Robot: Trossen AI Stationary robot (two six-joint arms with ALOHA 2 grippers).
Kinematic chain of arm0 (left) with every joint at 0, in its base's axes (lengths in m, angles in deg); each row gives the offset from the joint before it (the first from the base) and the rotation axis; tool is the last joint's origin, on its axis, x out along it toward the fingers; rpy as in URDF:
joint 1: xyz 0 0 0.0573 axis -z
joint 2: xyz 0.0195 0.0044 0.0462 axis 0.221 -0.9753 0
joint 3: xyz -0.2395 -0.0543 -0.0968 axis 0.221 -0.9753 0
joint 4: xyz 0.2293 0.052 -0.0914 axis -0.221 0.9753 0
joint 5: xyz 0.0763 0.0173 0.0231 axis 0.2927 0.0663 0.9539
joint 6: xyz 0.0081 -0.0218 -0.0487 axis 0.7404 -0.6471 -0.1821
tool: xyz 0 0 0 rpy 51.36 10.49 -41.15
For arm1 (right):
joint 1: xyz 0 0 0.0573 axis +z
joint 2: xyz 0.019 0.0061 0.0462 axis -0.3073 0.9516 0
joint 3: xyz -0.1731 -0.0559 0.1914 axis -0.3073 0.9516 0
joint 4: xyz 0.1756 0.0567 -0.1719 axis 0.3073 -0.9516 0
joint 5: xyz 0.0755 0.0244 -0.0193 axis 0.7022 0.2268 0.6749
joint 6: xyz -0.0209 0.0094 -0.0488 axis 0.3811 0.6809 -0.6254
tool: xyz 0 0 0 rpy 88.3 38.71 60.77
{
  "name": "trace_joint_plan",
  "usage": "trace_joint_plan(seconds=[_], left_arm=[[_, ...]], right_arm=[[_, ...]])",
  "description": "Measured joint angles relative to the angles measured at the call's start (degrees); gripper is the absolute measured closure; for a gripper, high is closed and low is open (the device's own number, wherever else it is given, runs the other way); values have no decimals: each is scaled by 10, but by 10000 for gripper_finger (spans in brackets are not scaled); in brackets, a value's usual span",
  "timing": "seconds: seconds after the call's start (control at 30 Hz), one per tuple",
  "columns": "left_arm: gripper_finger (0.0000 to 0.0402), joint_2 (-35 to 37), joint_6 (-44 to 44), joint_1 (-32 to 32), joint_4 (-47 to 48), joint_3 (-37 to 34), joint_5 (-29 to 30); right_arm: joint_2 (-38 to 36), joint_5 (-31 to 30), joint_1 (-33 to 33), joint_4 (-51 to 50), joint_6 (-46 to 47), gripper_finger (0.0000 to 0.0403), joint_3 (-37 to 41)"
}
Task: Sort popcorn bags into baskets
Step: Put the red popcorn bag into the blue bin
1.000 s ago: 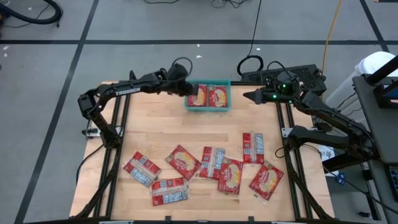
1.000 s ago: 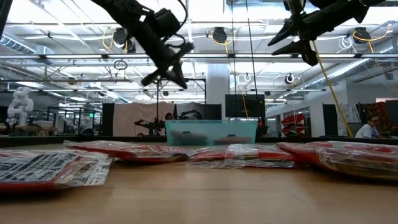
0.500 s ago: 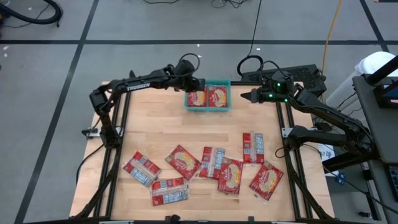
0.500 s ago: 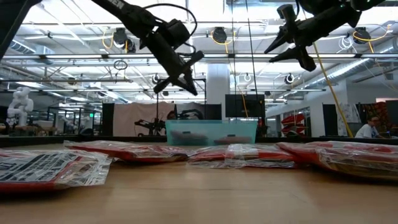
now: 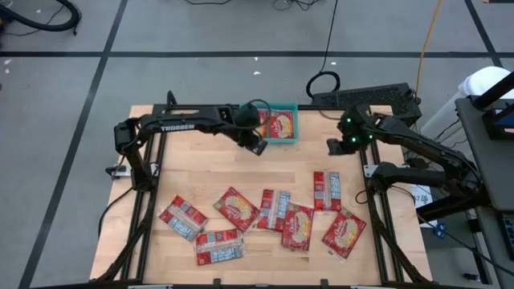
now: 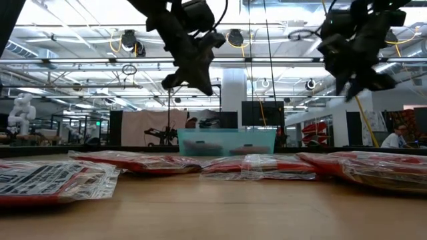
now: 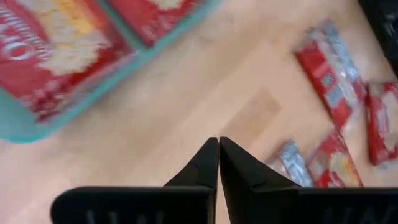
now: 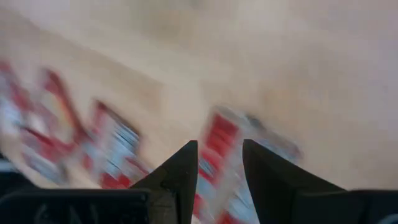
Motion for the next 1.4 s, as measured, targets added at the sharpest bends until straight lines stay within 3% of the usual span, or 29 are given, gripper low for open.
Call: trace_joint_plan(seconds=[0.17,0.4,0.73,0.97,1.17,1.4], left_arm=[[395,0,-8,30,-1,-14,0],[388,0,-23,51,-8,-35,0],[396,0,-34,74,0,-38,0],[384,0,-35,77,0,-38,0],[393,0,-35,77,0,-38,0],[392,0,-40,77,0,-38,0]], right_arm=[[25,-15,30,-72,-32,282,1],[66,-38,73,-60,-33,269,51],[96,-45,84,48,26,168,127],[96,-40,84,142,99,150,185],[95,-24,83,192,126,186,217],[96,-40,83,214,137,312,220]])
